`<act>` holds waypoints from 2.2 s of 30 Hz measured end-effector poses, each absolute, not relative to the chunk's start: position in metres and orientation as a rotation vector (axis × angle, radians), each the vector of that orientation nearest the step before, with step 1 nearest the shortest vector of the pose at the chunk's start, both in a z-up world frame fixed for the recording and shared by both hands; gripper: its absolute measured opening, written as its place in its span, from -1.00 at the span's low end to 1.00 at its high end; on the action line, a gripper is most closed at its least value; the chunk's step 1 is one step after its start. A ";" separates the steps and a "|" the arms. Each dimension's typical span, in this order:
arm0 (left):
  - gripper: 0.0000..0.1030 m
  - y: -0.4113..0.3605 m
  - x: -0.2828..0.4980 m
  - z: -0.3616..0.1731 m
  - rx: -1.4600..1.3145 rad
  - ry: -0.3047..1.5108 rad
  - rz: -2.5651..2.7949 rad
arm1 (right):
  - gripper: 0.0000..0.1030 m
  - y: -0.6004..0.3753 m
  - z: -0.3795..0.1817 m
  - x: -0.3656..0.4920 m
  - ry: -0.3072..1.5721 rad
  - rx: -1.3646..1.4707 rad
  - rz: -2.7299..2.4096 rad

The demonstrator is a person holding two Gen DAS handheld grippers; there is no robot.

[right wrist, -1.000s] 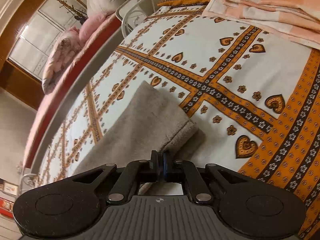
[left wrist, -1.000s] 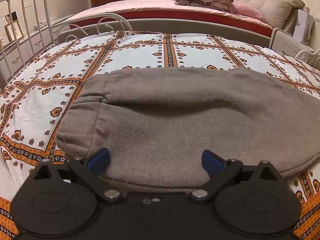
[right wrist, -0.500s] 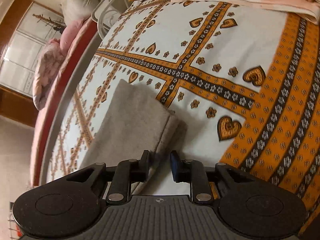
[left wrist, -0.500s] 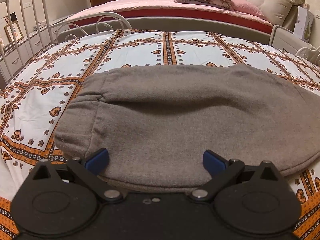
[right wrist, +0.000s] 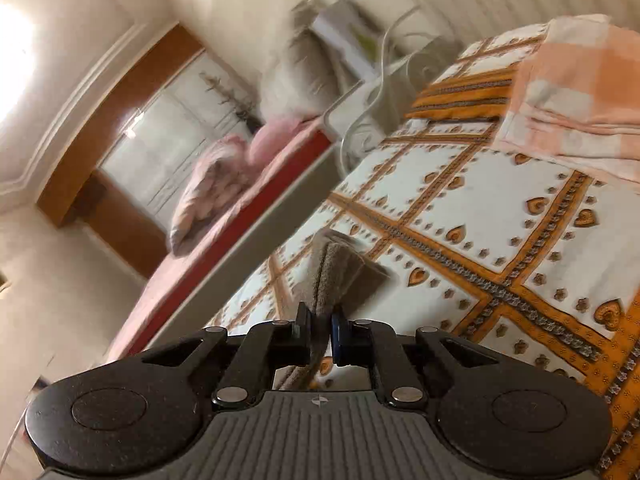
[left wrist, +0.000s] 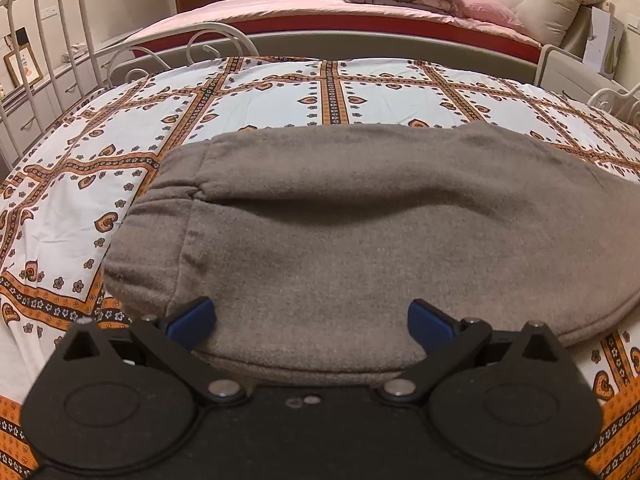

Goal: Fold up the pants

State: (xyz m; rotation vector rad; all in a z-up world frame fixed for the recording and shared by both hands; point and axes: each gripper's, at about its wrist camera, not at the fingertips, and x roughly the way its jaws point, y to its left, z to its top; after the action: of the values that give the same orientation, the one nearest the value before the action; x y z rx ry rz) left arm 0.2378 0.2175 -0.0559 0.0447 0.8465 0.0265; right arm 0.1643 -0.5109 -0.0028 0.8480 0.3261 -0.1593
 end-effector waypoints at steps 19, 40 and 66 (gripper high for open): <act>0.82 0.097 0.230 -0.027 -0.144 0.714 -0.039 | 0.07 -0.530 -0.057 0.187 0.672 0.983 -0.261; 0.89 -0.204 0.250 -0.076 0.057 0.877 -0.052 | -0.18 -0.547 -0.072 0.178 0.662 1.093 -0.241; 0.57 0.115 0.233 -0.014 0.098 0.727 0.258 | -0.85 -0.316 0.021 0.243 0.562 0.426 0.096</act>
State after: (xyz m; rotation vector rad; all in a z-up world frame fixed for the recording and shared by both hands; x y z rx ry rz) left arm 0.2330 0.1155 -0.0142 0.0979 0.7265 0.2582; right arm 0.2426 -0.3165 0.0209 0.4256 0.5622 0.0960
